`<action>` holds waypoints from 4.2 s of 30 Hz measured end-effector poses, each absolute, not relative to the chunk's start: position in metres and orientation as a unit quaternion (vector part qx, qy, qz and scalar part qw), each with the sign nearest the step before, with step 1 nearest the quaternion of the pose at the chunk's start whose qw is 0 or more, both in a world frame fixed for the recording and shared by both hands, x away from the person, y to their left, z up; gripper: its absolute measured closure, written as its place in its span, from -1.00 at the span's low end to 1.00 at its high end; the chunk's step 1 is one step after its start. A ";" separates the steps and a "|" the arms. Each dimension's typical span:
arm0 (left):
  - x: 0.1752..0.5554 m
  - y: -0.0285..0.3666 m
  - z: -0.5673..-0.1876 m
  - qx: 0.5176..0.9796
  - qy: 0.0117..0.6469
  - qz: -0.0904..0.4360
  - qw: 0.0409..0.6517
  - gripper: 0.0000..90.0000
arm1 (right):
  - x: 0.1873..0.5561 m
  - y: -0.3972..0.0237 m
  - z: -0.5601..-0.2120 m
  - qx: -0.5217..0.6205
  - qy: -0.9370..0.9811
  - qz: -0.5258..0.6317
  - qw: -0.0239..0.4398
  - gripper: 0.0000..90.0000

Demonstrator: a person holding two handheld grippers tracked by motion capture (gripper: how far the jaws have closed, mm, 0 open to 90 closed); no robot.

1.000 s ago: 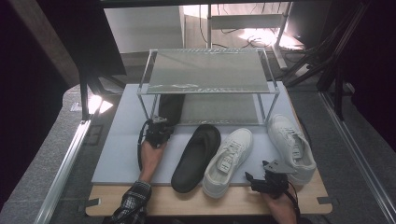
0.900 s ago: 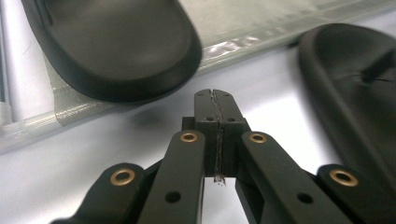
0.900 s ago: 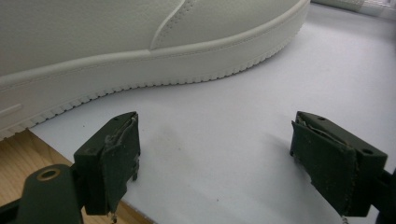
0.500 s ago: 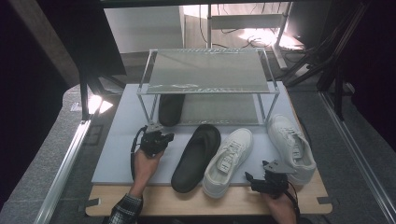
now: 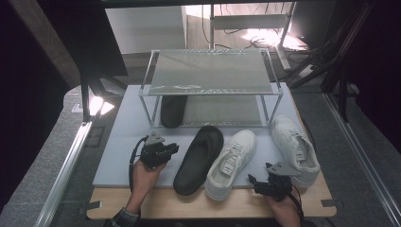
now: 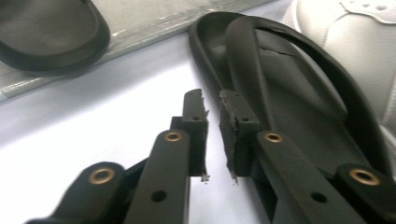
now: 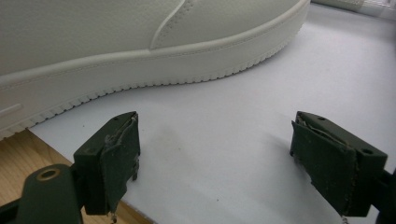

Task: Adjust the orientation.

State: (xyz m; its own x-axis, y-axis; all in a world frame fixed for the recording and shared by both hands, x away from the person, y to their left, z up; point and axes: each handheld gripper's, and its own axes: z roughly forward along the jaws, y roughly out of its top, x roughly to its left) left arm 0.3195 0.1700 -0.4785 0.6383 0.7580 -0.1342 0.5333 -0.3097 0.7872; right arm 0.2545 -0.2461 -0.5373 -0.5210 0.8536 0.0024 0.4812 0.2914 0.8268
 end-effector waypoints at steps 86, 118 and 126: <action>0.378 0.144 -0.465 0.776 0.450 0.161 0.412 0.77 | 0.255 -0.246 -0.537 0.433 0.771 0.409 0.228 -0.64; 0.437 0.126 -0.499 0.690 0.547 0.202 0.428 0.76 | 0.255 -0.246 -0.537 0.432 0.770 0.411 0.226 -0.66; 0.439 0.129 -0.499 0.688 0.546 0.203 0.433 0.70 | 0.255 -0.246 -0.537 0.431 0.771 0.412 0.225 -0.66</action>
